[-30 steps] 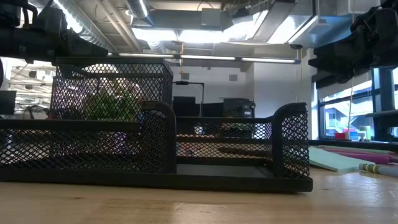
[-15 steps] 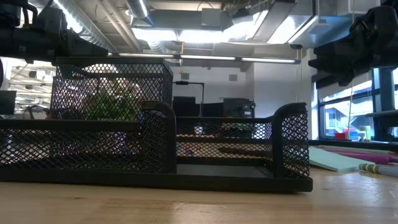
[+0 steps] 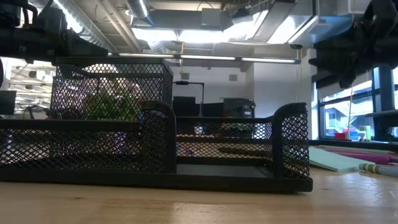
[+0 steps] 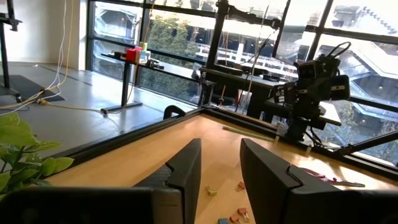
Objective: Pick and place office supplies into organizer
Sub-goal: Put the top pen into the desk organizer
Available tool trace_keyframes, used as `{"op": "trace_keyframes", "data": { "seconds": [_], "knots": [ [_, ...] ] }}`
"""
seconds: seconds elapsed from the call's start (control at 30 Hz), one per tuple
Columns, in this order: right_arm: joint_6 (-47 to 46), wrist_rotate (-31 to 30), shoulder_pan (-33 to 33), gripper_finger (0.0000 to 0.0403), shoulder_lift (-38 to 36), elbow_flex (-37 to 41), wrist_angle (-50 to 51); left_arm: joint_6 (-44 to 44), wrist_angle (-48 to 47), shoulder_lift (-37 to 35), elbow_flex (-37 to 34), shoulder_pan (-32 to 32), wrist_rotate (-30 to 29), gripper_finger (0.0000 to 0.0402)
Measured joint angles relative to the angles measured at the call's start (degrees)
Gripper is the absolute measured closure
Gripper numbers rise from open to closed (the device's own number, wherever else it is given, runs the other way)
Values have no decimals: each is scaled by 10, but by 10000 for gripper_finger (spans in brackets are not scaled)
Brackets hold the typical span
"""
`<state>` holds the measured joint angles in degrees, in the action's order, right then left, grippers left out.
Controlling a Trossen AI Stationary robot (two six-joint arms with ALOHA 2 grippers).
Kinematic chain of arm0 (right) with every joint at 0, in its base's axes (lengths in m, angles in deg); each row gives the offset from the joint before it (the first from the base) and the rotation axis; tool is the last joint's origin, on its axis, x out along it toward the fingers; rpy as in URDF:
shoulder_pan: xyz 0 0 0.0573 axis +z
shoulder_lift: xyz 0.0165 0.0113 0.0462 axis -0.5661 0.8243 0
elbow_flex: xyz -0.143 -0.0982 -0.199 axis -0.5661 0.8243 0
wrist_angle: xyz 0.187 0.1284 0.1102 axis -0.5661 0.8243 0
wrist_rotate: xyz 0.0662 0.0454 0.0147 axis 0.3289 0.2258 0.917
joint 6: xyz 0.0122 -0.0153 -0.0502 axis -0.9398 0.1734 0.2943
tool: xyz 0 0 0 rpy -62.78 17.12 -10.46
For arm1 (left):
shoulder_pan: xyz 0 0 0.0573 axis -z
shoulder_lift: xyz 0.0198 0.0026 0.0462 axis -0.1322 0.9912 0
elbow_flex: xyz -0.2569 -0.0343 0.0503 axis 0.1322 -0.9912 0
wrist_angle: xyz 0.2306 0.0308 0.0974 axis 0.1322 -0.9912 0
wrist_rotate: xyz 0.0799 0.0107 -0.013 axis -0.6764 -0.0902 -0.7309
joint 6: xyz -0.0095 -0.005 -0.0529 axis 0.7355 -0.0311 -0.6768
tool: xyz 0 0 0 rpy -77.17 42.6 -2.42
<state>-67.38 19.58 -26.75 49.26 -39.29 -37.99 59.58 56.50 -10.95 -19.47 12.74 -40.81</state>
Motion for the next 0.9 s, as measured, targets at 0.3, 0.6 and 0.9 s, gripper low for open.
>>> {"op": "trace_keyframes", "data": {
  "seconds": [0.3, 0.6, 0.9],
  "knots": [
    [86, -19, 0, 192, 96, -98, -9, 0, 1, 0, 0, 0, 0, 297],
    [122, -37, -15, 192, 298, -269, 134, 0, 2, 0, 0, 0, 0, 295],
    [95, -24, -80, 192, 472, -440, 349, 0, 3, 0, 0, 0, 0, 294]
  ]
}}
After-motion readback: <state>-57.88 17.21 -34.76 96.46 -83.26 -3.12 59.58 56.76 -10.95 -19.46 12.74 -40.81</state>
